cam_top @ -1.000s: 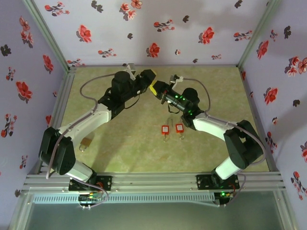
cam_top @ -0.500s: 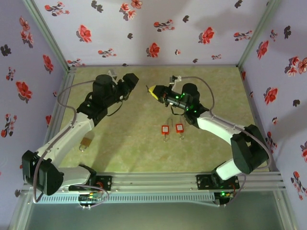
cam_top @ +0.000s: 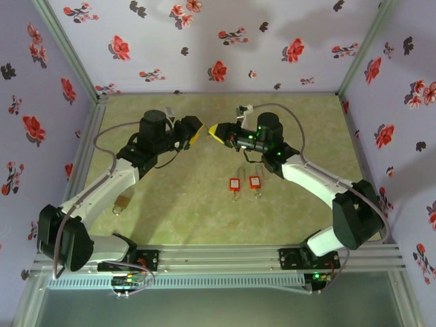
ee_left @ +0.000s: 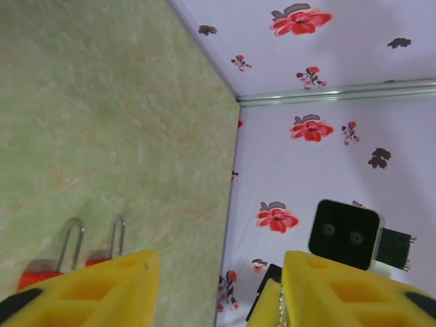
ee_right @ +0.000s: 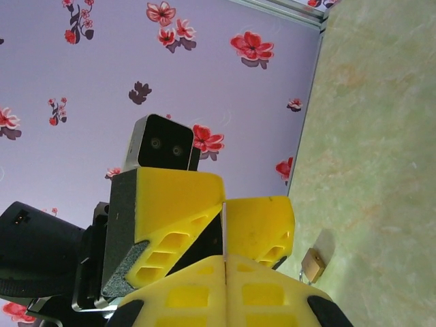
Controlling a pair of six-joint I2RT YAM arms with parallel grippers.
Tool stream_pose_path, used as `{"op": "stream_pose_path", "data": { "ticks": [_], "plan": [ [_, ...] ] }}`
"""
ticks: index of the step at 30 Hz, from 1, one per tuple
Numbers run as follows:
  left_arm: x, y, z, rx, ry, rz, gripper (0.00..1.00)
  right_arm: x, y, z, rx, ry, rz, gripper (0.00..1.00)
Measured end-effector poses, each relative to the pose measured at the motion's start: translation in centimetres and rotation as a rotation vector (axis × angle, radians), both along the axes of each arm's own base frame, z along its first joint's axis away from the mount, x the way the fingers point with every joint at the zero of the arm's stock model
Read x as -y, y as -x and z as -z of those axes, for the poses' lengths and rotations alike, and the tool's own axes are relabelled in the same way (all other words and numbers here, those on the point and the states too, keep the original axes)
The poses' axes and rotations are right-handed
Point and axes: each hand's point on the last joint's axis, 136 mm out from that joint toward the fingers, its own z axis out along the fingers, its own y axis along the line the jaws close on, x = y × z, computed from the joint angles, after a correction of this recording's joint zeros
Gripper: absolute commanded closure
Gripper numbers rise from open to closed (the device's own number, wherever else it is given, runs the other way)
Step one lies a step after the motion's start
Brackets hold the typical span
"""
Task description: Unlock with the key
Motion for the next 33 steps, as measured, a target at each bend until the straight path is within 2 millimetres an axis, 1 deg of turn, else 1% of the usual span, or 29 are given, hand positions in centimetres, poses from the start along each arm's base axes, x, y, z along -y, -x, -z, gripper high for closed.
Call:
{"op": "stream_pose_path", "data": {
  "ticks": [1, 3, 7, 9, 12, 15, 19, 20, 21, 23, 25, 29, 31, 33],
  "plan": [
    [0.2, -0.1, -0.2, 0.004, 0.011, 0.002, 0.57, 0.0, 0.0, 0.0, -0.001, 0.0, -0.003, 1.0],
    [0.5, -0.1, -0.5, 0.016, 0.031, 0.012, 0.59, -0.1, 0.0, 0.2, -0.009, -0.002, -0.008, 1.0],
    [1.3, 0.0, -0.4, 0.014, 0.05, 0.03, 0.64, -0.6, 0.2, 0.2, -0.017, -0.017, -0.028, 1.0],
    [1.6, -0.1, -0.3, 0.012, 0.055, 0.034, 0.69, -0.9, 0.3, 0.2, -0.021, -0.026, -0.036, 1.0],
    [1.9, -0.3, -0.1, 0.004, 0.068, 0.034, 0.82, -1.1, 0.3, 0.3, -0.028, -0.034, -0.042, 1.0],
    [2.0, -0.3, -0.4, 0.012, 0.081, 0.036, 1.0, -1.2, 0.2, 0.6, -0.043, -0.035, -0.043, 1.0],
    [2.0, -0.5, -0.6, 0.021, 0.088, 0.032, 1.0, -1.2, 0.1, 0.4, -0.048, -0.046, -0.042, 1.0],
    [2.0, -0.5, -0.6, 0.026, 0.091, 0.032, 1.0, -1.2, 0.1, 0.4, -0.048, -0.048, -0.041, 0.96],
    [2.0, -0.5, -0.7, 0.03, 0.093, 0.031, 1.0, -1.2, 0.1, 0.4, -0.052, -0.051, -0.039, 0.89],
    [2.0, -0.6, -0.9, 0.039, 0.098, 0.029, 1.0, -1.3, 0.0, 0.3, -0.066, -0.062, -0.037, 0.78],
    [1.9, -0.7, -0.8, 0.042, 0.097, 0.022, 1.0, -1.4, -0.1, 0.0, -0.064, -0.08, -0.036, 0.74],
    [1.7, -1.0, -1.0, 0.054, 0.097, 0.002, 1.0, -1.5, -0.2, -0.2, -0.064, -0.12, -0.032, 0.74],
    [1.6, -1.2, -1.2, 0.061, 0.098, -0.007, 1.0, -1.7, -0.1, -0.4, -0.063, -0.136, -0.032, 0.75],
    [1.6, -1.3, -1.3, 0.067, 0.101, -0.01, 1.0, -1.8, -0.1, -0.4, -0.069, -0.147, -0.029, 0.79]
  ]
}}
